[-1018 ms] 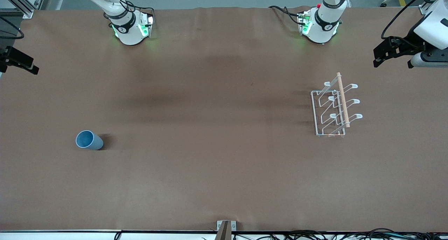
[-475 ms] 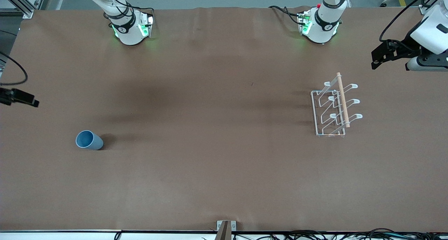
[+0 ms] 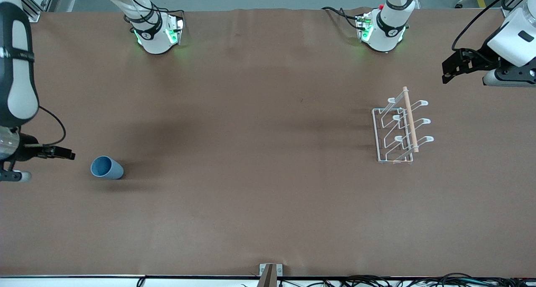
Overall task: Hang cup on cup holder
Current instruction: 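Reach the right gripper toward the blue cup lying on its side, then close the right gripper on the blue cup's base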
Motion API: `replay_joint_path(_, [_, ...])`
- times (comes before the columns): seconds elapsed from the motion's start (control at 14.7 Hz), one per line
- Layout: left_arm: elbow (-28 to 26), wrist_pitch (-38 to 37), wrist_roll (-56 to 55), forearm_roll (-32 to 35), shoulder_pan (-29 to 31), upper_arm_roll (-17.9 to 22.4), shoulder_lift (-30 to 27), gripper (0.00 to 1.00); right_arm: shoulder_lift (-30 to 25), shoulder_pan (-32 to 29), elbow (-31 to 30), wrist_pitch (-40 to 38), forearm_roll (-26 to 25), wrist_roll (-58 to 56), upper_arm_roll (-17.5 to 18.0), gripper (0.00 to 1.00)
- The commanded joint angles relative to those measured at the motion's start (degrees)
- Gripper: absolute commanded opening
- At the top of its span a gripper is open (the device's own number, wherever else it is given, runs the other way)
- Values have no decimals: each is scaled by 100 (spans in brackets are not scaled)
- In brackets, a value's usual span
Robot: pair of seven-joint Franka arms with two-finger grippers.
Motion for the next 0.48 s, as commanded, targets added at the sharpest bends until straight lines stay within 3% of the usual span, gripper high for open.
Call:
replay_joint_path(0.0, [148, -109, 105, -79, 50, 19, 125, 100, 381, -178, 24, 347, 205, -181, 78, 98])
replay_joint_path(0.41, [148, -109, 105, -61, 42, 19, 133, 100, 953, -178, 24, 700, 627, -251, 87, 94])
